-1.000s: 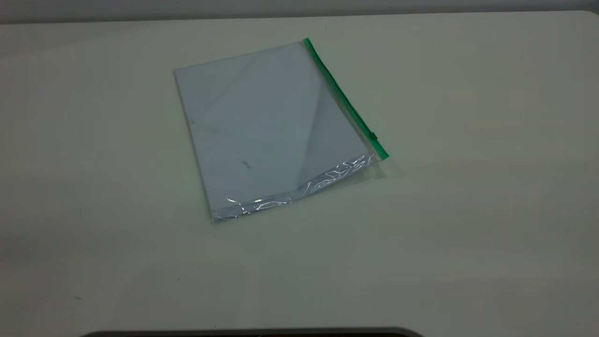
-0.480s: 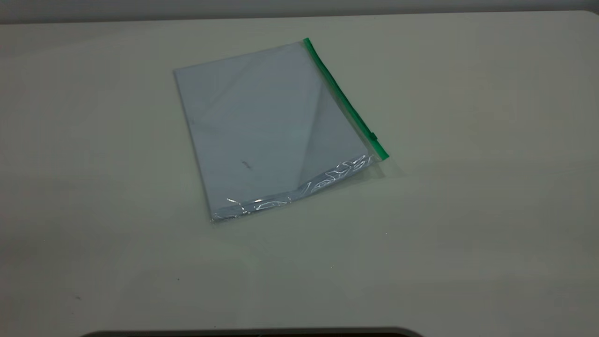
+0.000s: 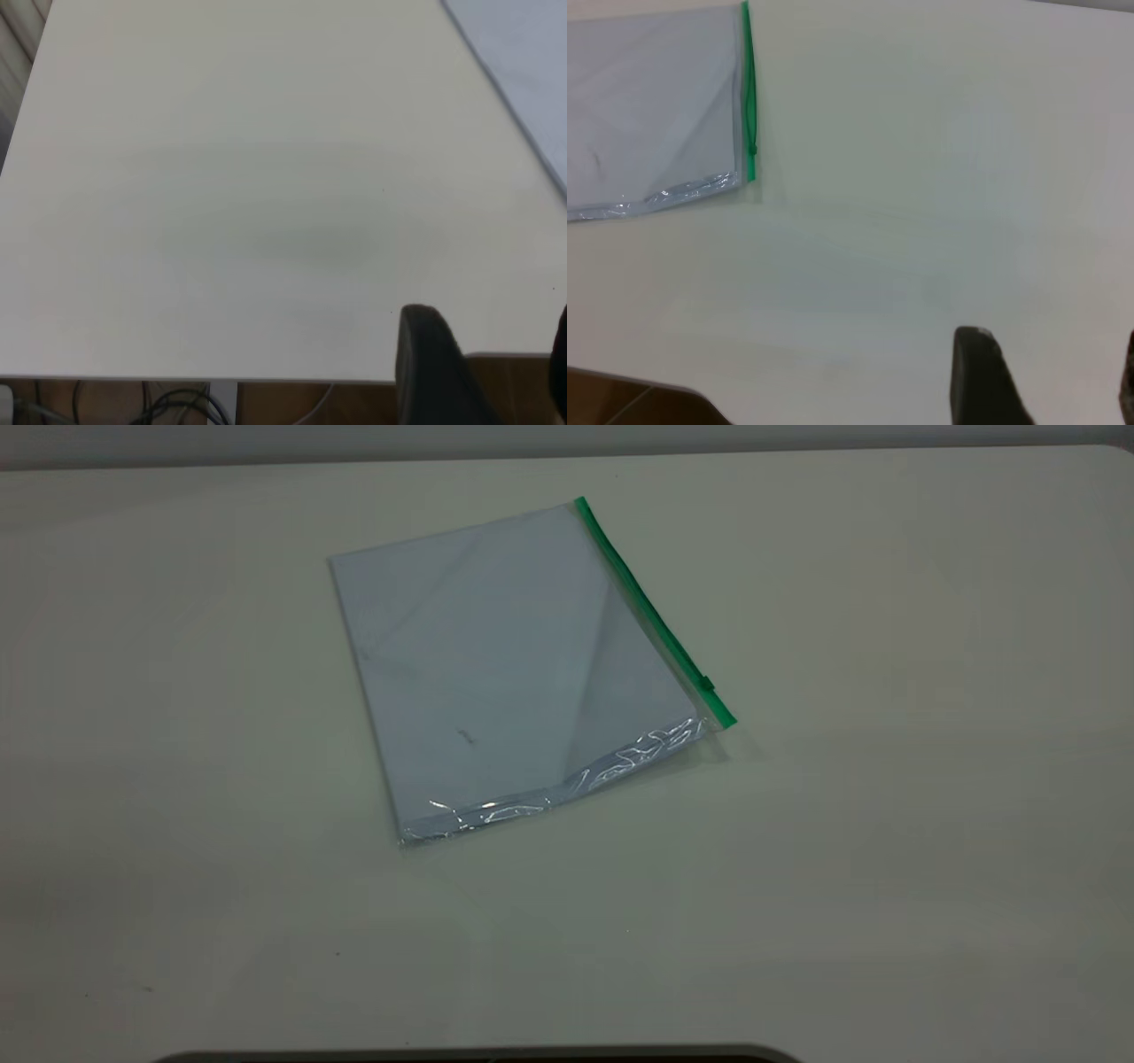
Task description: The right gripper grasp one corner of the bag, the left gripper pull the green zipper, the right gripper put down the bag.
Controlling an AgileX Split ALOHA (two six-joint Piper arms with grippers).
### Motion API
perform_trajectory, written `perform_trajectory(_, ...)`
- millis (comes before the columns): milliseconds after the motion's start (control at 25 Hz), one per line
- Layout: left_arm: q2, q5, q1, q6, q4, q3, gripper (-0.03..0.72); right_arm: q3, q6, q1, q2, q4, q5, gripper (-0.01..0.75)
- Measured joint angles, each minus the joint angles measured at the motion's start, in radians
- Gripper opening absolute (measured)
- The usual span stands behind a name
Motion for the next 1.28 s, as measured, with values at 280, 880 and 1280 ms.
perform_trajectory(280, 0.000, 0.000, 0.000, 0.000, 0.000, 0.000, 0.386, 0.000, 0.000, 0.000, 0.000, -0.002, 0.000, 0.411)
perform_trajectory(880, 0.088, -0.097, 0.000, 0.000, -0.066, -0.047, 0.386, -0.009, -0.056, 0.000, 0.037, 0.207, -0.111, 0.384)
perform_trajectory(1280, 0.601, -0.404, 0.000, 0.141, -0.182, -0.200, 0.398, 0.049, -0.514, 0.000, 0.576, 0.634, -0.404, 0.401)
